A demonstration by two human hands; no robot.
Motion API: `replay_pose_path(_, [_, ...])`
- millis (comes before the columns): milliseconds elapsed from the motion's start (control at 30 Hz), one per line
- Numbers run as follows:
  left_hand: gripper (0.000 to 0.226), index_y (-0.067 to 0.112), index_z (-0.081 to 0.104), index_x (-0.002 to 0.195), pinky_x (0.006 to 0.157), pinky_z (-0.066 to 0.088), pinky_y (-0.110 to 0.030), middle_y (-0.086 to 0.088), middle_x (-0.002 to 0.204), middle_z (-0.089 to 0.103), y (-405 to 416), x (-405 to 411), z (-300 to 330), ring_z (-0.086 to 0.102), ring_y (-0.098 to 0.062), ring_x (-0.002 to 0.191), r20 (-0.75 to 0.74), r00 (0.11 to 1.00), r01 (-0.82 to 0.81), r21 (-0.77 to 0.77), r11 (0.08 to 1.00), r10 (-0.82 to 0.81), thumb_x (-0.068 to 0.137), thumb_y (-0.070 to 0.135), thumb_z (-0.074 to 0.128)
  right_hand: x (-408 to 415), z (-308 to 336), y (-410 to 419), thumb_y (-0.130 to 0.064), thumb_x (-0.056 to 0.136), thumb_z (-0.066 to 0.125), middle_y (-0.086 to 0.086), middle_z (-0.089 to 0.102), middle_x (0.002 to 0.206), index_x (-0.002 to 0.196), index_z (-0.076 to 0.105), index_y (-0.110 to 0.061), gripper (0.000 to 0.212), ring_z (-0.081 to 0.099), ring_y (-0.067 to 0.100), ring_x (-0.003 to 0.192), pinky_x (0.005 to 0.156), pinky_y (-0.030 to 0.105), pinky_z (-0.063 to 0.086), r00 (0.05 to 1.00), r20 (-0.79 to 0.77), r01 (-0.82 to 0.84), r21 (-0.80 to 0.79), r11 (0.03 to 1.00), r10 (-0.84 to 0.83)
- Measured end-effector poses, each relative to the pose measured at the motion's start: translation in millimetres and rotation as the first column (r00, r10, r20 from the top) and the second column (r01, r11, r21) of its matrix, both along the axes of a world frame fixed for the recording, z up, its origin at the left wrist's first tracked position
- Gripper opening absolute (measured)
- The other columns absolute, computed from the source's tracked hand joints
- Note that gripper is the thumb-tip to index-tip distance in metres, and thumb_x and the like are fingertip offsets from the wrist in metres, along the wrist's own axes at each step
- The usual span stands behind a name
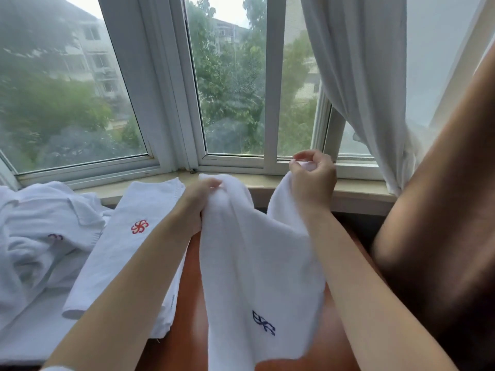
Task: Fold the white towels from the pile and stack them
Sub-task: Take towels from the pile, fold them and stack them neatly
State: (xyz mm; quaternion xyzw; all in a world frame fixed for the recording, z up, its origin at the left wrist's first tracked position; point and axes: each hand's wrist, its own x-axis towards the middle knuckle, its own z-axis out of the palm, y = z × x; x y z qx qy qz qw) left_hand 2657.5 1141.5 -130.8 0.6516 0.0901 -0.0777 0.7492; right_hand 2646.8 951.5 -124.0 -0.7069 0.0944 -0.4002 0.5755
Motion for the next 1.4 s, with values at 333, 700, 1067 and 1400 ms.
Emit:
replay_pose_path(333, [0.061,0.018,0.034,0.144,0.095,0.039,-0.039,-0.011,0.147,0.035,12,55,-174,0.043,-0.027,0.125,-0.307,0.951,0.204,0.534,0.821,-0.037,0.089,0.022,0.061,56,-189,-20,-0.033,0.091,0.057,0.004,0.003,0.155,0.146,0.031,-0.027,0.061,0.034,0.025,0.132,0.103,0.033,0.037,0.397,-0.865,-0.442,0.113,0.890,0.307])
replay_pose_path(700, [0.058,0.014,0.040,0.139,0.100,0.042,-0.038,-0.012,0.138,0.038,15,-8,-281,0.037,-0.030,0.128,-0.404,0.914,0.361,0.847,0.390,0.033,0.088,0.030,0.060,-20,-298,-17,-0.036,0.095,0.050,0.006,0.012,0.158,0.146,0.031,-0.026,0.056,0.014,0.026,0.144,0.114,0.039,0.022,0.298,-0.954,-0.479,-0.182,0.859,-0.035])
replay_pose_path(1067, [0.011,0.001,0.053,0.079,0.075,0.054,-0.039,-0.014,0.079,0.055,5,-51,-290,0.054,-0.026,0.072,-0.560,0.770,-0.031,0.448,0.893,0.307,0.084,0.011,0.053,-81,-298,-40,-0.030,0.099,0.038,-0.002,0.030,0.150,0.139,0.043,-0.030,0.040,0.028,0.017,0.137,0.110,0.036,0.026,0.297,-0.892,-0.384,-0.437,0.813,-0.340])
replay_pose_path(1400, [0.029,0.004,0.054,0.094,0.063,0.055,-0.027,-0.016,0.107,0.059,13,-92,-255,0.059,-0.026,0.084,-0.577,0.816,-0.388,-0.506,0.770,0.032,0.074,-0.016,0.046,-83,-297,-54,-0.010,0.084,0.050,0.007,0.025,0.143,0.126,0.054,-0.023,0.044,0.031,0.030,0.123,0.099,0.046,0.040,0.307,-0.939,0.278,-0.065,0.958,-0.153])
